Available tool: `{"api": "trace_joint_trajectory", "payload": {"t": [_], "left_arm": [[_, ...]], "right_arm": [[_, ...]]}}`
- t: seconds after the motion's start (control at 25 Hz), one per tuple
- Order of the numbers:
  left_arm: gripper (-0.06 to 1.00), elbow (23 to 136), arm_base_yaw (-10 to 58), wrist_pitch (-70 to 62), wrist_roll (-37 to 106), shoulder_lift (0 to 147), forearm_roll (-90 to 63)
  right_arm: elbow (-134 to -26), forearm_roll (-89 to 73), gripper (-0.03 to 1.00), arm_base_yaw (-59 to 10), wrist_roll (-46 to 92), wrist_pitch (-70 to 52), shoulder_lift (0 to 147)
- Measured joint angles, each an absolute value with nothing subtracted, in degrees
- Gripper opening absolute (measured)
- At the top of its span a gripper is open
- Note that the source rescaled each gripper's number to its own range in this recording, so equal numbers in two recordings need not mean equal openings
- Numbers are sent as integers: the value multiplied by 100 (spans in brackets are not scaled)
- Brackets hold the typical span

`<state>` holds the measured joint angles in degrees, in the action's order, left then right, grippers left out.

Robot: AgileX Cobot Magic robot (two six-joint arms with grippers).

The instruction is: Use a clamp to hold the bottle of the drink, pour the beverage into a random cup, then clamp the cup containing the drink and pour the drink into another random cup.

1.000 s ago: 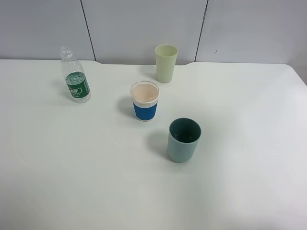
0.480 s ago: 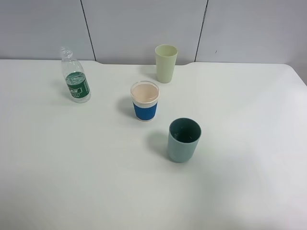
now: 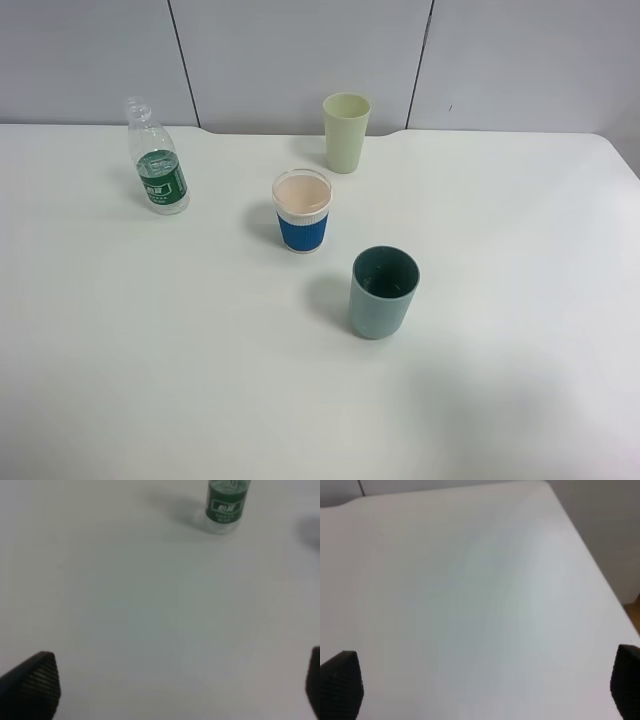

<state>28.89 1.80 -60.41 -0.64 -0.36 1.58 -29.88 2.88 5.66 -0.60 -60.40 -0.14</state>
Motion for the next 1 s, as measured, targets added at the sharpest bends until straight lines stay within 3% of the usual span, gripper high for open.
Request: {"api": "trace_joint_trajectory", "payload": {"t": [1.0], "left_arm": [[100,2889,180,-6041,-69,-36,158]], "right_arm": [[-2880,155,100,566,0,-6084,-14]]}}
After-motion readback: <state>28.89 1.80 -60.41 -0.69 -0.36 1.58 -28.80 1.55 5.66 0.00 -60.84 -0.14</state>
